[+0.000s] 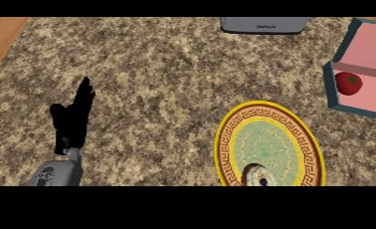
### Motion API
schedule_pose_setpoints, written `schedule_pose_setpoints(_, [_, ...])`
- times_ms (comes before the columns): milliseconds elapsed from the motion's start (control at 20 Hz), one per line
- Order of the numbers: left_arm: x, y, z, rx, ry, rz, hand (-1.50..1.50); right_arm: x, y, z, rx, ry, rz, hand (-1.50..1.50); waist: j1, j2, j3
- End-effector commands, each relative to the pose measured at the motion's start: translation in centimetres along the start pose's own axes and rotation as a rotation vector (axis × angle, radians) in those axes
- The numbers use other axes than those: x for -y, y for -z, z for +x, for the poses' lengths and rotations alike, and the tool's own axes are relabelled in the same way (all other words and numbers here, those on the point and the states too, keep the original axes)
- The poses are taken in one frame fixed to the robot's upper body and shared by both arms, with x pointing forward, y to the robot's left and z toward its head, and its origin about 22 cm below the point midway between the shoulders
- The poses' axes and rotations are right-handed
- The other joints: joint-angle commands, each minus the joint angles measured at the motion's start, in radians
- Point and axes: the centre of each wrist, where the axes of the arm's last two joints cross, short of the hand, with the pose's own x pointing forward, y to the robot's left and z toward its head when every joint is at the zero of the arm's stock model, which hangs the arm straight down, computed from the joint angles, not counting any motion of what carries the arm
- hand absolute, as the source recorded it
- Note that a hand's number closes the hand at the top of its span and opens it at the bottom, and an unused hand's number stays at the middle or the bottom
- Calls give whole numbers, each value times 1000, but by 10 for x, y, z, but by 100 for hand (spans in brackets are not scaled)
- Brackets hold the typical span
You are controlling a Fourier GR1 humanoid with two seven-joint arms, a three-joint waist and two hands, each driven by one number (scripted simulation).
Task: Pick the tomato from the plate and place it in the cardboard box
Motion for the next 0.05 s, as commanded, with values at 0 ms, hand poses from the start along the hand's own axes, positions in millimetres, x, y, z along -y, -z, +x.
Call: schedule_pose_setpoints(0, [2,12,10,4,-10,-13,0,24,-17,-4,1,144,-70,-150,4,5,1])
